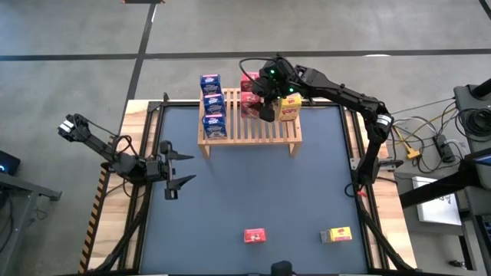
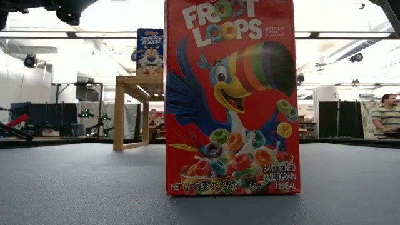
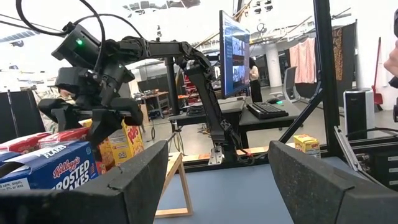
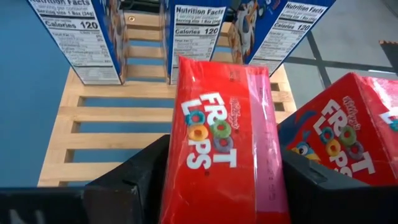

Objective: Stack cereal on shelf
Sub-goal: Adjust the red cereal boxes on the shelf, then put the red cereal box on the shelf aligned with the other red cereal boxes

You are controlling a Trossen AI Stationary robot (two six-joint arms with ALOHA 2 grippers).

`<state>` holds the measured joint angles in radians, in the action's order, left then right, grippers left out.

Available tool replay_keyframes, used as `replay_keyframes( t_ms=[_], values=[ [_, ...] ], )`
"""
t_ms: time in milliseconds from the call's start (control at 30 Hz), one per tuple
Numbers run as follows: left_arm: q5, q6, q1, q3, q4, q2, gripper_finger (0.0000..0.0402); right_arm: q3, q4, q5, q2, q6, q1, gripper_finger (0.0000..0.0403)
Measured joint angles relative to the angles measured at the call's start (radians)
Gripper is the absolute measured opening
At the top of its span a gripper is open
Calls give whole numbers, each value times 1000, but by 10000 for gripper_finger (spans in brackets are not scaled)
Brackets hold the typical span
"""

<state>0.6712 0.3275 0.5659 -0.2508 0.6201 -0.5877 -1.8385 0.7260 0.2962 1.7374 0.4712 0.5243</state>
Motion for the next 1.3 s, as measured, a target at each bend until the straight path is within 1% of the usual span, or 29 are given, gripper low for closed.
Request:
replay_keyframes(
  t_ms=[400,600,1133,1300],
  values=[
    [0,-4,0,0,0,0,261,-3,31,0,-1,-18,-1,217],
    [0,-38,0,0,0,0,261,-4,31,0,-8,-29,-7,217],
    [0,-38,0,0,0,0,261,-5,25,0,-82,-33,-18,217],
    [1,-38,0,0,-3,0,261,-5,28,-5,-128,-45,-25,217]
  ],
)
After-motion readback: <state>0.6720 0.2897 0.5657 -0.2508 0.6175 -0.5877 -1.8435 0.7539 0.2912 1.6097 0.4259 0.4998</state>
